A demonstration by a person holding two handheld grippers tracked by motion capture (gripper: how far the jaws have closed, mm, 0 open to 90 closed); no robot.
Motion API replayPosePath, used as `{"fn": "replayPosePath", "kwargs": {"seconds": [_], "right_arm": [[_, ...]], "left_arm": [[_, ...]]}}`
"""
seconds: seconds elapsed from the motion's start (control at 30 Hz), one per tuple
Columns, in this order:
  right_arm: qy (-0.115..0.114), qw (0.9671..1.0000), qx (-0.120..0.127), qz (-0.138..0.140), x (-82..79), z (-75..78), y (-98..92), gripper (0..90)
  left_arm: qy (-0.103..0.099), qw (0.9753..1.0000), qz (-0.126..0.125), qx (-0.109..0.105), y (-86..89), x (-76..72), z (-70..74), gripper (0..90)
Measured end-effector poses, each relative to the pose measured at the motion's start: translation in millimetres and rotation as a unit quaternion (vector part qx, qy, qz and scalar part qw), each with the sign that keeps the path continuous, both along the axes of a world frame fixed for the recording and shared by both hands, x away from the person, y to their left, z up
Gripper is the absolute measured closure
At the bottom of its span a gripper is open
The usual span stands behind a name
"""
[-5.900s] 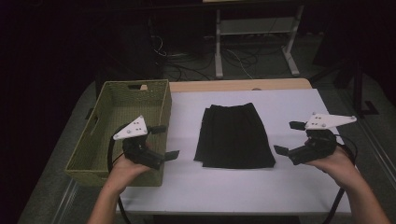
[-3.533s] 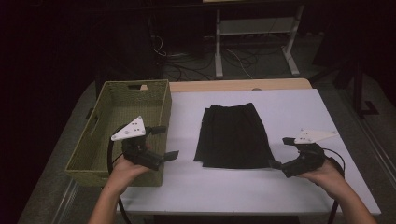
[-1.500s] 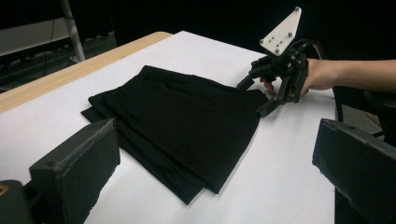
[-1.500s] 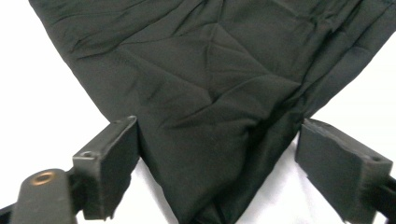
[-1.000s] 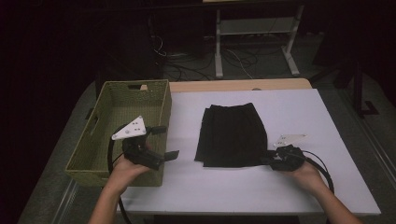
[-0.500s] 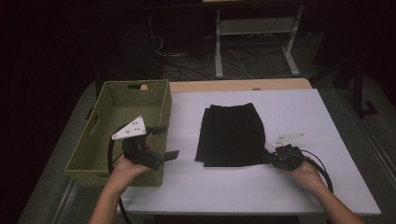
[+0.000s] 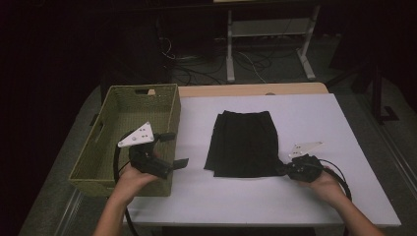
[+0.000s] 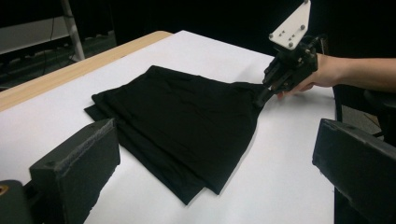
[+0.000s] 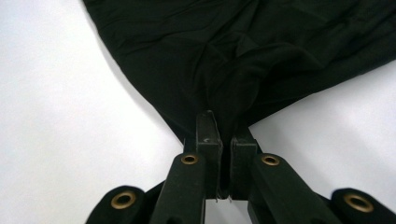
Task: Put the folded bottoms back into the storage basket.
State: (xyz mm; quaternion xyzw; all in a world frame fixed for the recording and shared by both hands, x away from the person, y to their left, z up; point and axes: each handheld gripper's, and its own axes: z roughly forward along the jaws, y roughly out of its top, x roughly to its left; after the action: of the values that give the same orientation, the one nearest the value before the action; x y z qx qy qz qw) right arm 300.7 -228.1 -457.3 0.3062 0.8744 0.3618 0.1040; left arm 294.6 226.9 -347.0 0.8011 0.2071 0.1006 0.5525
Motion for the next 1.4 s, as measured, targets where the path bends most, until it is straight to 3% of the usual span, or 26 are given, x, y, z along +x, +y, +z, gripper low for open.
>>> {"fn": "replayPosePath", "kwargs": {"seconds": [0.4,0.8,1.13,1.4], "right_arm": [[0.005,0.9997,-0.004,0.024,-20.1,4.2,0.3,85.3],[0.011,0.9994,-0.012,0.029,-42.5,3.7,-10.8,85.2],[0.014,0.9992,-0.025,0.026,-61.9,2.6,-19.9,85.0],[0.014,0.9996,-0.021,0.015,-62.6,1.8,-22.9,82.4]], "left_arm": [[0.003,1.0000,0.000,0.003,-0.6,0.7,0.1,0.6],[0.003,1.0000,0.002,0.003,-0.8,0.4,0.1,0.6],[0.002,1.0000,0.003,0.004,-0.8,0.2,0.2,0.6],[-0.003,0.9999,0.010,0.002,-0.2,-0.7,0.9,0.5]]}}
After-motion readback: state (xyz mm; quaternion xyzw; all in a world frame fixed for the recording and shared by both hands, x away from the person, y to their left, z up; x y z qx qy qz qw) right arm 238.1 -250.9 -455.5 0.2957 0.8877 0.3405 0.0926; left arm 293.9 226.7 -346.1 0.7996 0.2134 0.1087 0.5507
